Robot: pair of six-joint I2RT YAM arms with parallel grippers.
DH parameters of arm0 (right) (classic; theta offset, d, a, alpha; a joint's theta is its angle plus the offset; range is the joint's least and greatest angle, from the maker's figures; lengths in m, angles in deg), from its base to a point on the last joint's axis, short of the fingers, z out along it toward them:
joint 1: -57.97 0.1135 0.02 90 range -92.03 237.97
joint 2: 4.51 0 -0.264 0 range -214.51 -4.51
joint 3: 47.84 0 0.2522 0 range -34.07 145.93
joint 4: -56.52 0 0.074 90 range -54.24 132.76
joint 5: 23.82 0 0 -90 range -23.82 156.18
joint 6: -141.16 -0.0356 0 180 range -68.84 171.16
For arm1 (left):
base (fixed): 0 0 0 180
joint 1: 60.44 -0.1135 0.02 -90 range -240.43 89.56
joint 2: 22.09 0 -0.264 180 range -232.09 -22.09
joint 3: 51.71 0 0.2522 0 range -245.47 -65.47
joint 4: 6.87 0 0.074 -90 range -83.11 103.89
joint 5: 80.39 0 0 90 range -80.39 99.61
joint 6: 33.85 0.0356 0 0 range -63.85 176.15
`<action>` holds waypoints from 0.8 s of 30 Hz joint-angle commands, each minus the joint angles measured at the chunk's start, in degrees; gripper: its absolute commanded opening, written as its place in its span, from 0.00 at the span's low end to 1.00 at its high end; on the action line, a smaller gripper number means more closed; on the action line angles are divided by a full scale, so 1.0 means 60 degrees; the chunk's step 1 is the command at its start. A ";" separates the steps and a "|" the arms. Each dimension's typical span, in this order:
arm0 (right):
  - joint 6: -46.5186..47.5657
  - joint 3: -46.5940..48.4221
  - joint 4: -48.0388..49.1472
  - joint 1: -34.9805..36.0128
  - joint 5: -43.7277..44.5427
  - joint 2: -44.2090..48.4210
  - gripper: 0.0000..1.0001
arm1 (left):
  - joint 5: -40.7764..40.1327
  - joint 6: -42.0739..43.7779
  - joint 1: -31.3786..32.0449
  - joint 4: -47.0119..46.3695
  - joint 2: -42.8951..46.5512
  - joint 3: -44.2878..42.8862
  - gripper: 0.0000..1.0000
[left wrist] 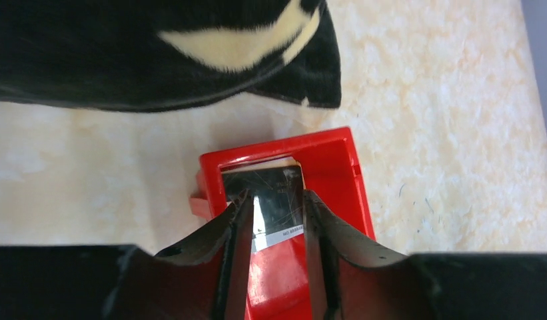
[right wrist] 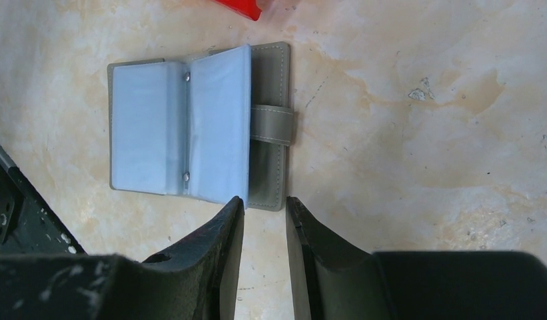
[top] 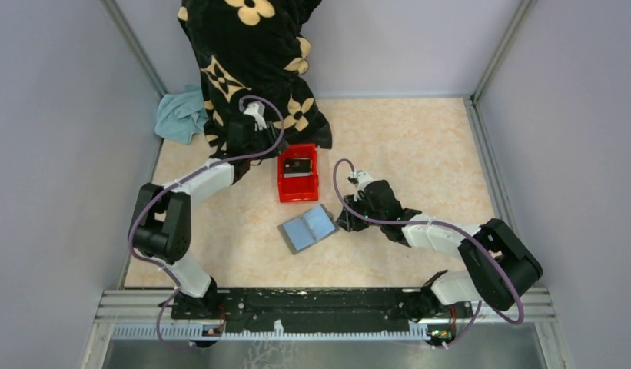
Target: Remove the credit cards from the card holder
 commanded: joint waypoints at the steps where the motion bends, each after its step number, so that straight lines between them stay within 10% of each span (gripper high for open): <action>1: 0.0117 0.0235 0.0528 -0.0071 -0.0224 -0.0063 0.30 | -0.1270 0.0556 0.0045 -0.0440 0.1247 0.0315 0.40; 6: 0.0125 0.0429 0.0510 -0.0072 -0.0220 -0.0106 0.27 | -0.0761 0.0395 0.0331 -0.1082 0.2566 0.1371 0.28; 10: 0.0160 0.0677 0.0514 -0.0072 -0.0416 -0.0192 0.00 | -0.0965 0.0419 0.1248 -0.0961 0.3464 0.2417 0.00; 13: 0.0137 0.0852 0.0708 -0.0058 -0.0568 -0.0347 0.00 | -0.0533 0.0203 0.1783 -0.1015 0.3986 0.3649 0.00; 17: 0.0091 0.1230 0.0810 -0.0057 -0.0638 -0.0718 0.24 | 0.0036 -0.0605 0.1999 -0.1670 0.4722 0.5561 0.00; 24: 0.0073 0.1564 0.1179 0.0085 -0.1111 -0.1570 0.34 | -0.0092 -0.0352 0.2012 -0.1243 0.6304 0.7510 0.00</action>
